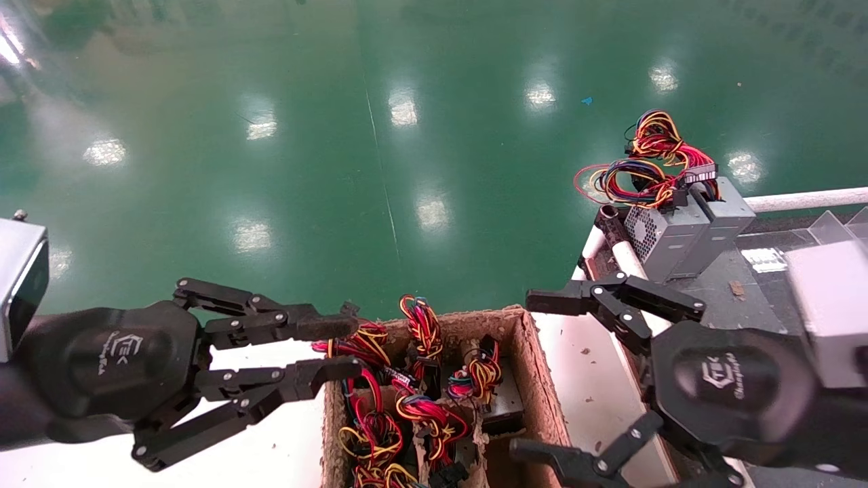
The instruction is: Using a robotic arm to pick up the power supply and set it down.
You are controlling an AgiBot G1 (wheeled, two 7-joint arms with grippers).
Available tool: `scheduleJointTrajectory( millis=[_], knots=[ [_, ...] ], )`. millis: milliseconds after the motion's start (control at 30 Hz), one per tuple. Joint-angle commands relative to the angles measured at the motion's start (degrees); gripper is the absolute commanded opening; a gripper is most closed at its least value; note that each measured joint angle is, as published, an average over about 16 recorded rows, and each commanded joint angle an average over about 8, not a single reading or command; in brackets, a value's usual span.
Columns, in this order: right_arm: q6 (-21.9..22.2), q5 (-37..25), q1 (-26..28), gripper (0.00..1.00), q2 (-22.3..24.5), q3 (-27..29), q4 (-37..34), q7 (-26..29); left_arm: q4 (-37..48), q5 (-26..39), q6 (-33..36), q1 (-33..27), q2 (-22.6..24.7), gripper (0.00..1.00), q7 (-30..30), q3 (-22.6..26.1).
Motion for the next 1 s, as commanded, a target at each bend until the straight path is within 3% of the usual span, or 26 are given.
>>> scheduleJointTrajectory(
  millis=[33, 267, 333, 367, 533, 600, 633, 1000],
  knots=[
    [0.6, -0.7, -0.1, 1.0, -0.1, -0.2, -0.1, -0.2, 0.0, 0.0, 0.0, 0.0, 0.0, 0.0, 0.0, 0.0],
    [4.6, -9.3, 1.5, 1.0, -2.1, -3.5, -0.2, -0.1, 0.0, 0.0, 0.0, 0.0, 0.0, 0.0, 0.0, 0.0],
    [5.7, -12.3, 2.1, 1.0, -3.1, -4.8, -0.1, 0.1, 0.0, 0.0, 0.0, 0.0, 0.0, 0.1, 0.0, 0.0],
    [6.2, -13.8, 2.4, 0.95, -3.6, -5.5, 0.0, 0.2, 0.0, 0.0, 0.0, 0.0, 0.0, 0.22, 0.0, 0.0],
    [8.7, -20.2, 3.7, 0.33, -6.4, -8.5, -0.5, 0.5, 0.0, 0.0, 0.0, 0.0, 0.0, 0.85, 0.0, 0.0],
    [9.6, -22.2, 4.1, 0.08, -7.5, -9.4, -1.0, 0.5, 0.0, 0.0, 0.0, 0.0, 0.0, 1.0, 0.0, 0.0],
    [10.1, -23.1, 4.2, 0.0, -8.0, -9.8, -1.3, 0.5, 0.0, 0.0, 0.0, 0.0, 0.0, 1.0, 0.0, 0.0],
    [14.2, -29.6, 4.7, 0.0, -11.5, -12.3, -2.1, -0.4, 0.0, 0.0, 0.0, 0.0, 0.0, 1.0, 0.0, 0.0]
  ],
)
